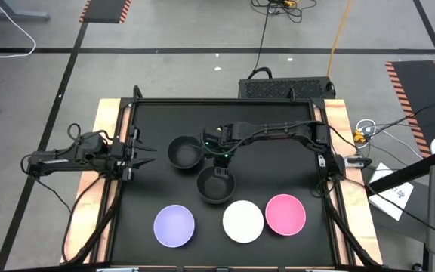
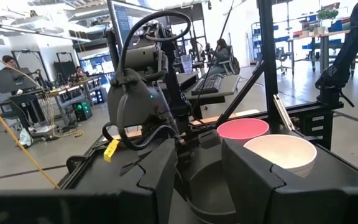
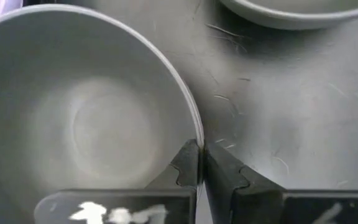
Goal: Nest bowls inside each other
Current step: Stack the top right black bowl on top of the bottom black bowl
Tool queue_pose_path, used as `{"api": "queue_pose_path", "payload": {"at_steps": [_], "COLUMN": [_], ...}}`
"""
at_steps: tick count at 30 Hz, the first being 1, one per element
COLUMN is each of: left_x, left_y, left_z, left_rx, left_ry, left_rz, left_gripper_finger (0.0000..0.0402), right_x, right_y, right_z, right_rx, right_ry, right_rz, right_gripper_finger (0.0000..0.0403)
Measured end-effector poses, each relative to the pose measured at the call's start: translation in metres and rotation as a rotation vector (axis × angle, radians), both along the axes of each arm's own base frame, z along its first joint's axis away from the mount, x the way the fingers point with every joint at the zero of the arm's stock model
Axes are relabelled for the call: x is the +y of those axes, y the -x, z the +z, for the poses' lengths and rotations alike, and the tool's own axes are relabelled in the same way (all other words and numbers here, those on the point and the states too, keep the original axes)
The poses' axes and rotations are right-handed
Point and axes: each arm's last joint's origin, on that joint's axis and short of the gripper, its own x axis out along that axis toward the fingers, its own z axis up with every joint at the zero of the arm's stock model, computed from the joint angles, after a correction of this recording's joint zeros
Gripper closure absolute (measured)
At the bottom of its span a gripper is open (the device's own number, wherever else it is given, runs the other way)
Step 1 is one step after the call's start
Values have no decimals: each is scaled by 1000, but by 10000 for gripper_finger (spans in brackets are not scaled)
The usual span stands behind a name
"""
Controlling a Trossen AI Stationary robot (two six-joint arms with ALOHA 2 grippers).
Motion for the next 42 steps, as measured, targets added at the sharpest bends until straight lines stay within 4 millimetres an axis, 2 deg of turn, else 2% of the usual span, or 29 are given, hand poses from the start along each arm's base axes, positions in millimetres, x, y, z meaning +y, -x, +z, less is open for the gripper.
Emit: {"api": "queue_pose_path", "payload": {"at_steps": [9,19,28,38,42], "left_x": [0,0,0,0,0], "left_y": [0,0,0,0,0], "left_z": [0,0,0,0,0], "left_rx": [0,1,1,1,1], "left_ry": [1,1,4,4,4], "left_rz": [1,6,5,5,5], "left_gripper_finger": [266,266,266,266,266], "right_x": [4,22,34,35,35], "right_y": [2,-1,-1,-1,-3], "right_z": [2,3,3,3,3], "right_rx": [16,3,4,1,-9], "right_ry": [19,24,96,97,99], "right_rz": [-10,21,33,34,34], "right_gripper_finger": [399,399,399,398,383]}}
